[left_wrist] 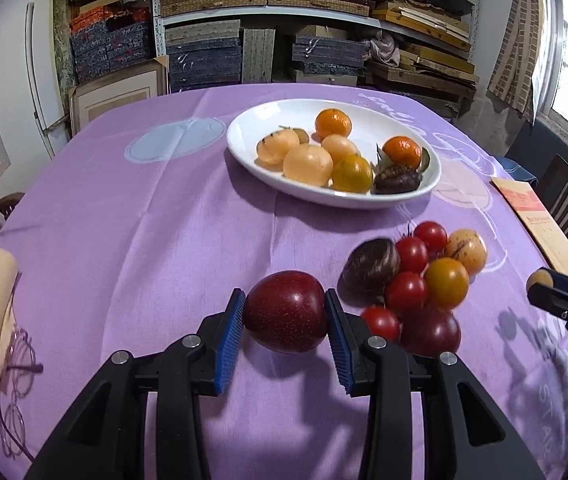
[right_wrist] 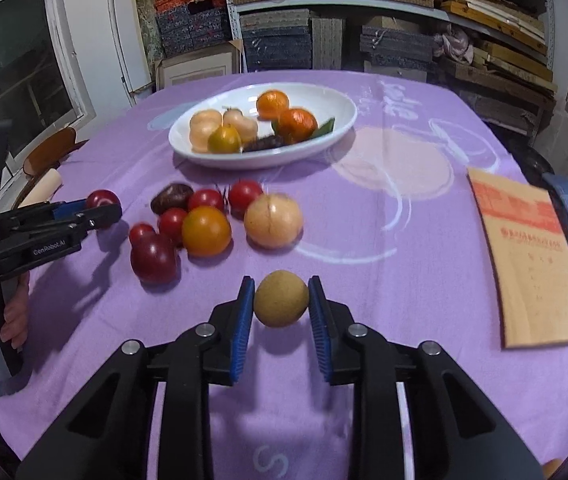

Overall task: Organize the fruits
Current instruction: 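Carry both fruits into the white plate and open both tools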

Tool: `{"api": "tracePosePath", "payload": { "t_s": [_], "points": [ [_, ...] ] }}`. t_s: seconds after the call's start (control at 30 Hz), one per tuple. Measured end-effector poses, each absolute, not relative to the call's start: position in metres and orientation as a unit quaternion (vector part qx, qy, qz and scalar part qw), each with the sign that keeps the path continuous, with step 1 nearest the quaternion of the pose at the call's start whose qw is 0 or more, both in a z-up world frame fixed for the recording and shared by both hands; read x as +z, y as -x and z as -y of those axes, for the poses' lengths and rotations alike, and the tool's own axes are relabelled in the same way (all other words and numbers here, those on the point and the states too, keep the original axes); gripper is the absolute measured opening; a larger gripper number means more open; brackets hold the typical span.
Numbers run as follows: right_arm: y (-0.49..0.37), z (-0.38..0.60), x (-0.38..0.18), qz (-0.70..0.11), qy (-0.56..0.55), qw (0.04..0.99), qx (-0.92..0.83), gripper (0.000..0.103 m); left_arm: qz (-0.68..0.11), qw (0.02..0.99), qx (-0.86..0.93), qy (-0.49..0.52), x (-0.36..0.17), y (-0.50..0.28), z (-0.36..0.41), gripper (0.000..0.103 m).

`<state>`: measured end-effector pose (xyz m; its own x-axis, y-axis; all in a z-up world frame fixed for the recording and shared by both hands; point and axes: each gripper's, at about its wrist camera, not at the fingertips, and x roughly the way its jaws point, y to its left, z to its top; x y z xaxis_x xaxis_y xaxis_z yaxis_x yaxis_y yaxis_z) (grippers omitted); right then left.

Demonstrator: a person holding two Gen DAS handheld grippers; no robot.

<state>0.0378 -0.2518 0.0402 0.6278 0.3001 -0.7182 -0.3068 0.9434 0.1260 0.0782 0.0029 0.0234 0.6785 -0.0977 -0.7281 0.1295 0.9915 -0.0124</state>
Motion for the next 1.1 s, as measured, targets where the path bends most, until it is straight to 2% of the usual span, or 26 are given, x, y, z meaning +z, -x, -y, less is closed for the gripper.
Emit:
{"api": "tracePosePath", "payload": {
  "t_s": [0.13, 0.3, 0.57, 0.77, 0.83, 0.87, 1.1],
  "points": [
    [-0.083, 0.249, 0.079, -0.367, -0.007, 0.916, 0.163, 0.027, -0.374, 0.925, -0.068, -0.019, 0.045, -0.116, 0.009, 0.041],
    [-0.156, 0.237, 0.097, -0.368, -0.02, 0.917, 0.15, 0.027, -0.379, 0.922, -0.08, -0.011, 0.06, -0.172, 0.026, 0.041],
    [-0.253, 0.216, 0.074, -0.405, -0.021, 0.906, 0.125, 0.027, -0.403, 0.914, -0.05, -0.009, 0.059, -0.267, 0.04, 0.041],
    [-0.291, 0.207, 0.051, -0.43, -0.014, 0.894, 0.123, 0.027, -0.421, 0.906, -0.044, -0.004, 0.046, -0.304, 0.044, 0.041],
    [-0.296, 0.205, 0.048, -0.433, -0.009, 0.893, 0.127, 0.036, -0.418, 0.908, -0.045, -0.001, 0.046, -0.306, 0.045, 0.045],
    [-0.296, 0.206, 0.049, -0.427, -0.006, 0.896, 0.124, 0.048, -0.414, 0.909, -0.047, -0.001, 0.047, -0.304, 0.045, 0.047],
    [-0.261, 0.218, 0.065, -0.39, -0.016, 0.911, 0.132, 0.051, -0.39, 0.919, -0.05, 0.009, 0.067, -0.274, 0.033, 0.052]
  ]
}}
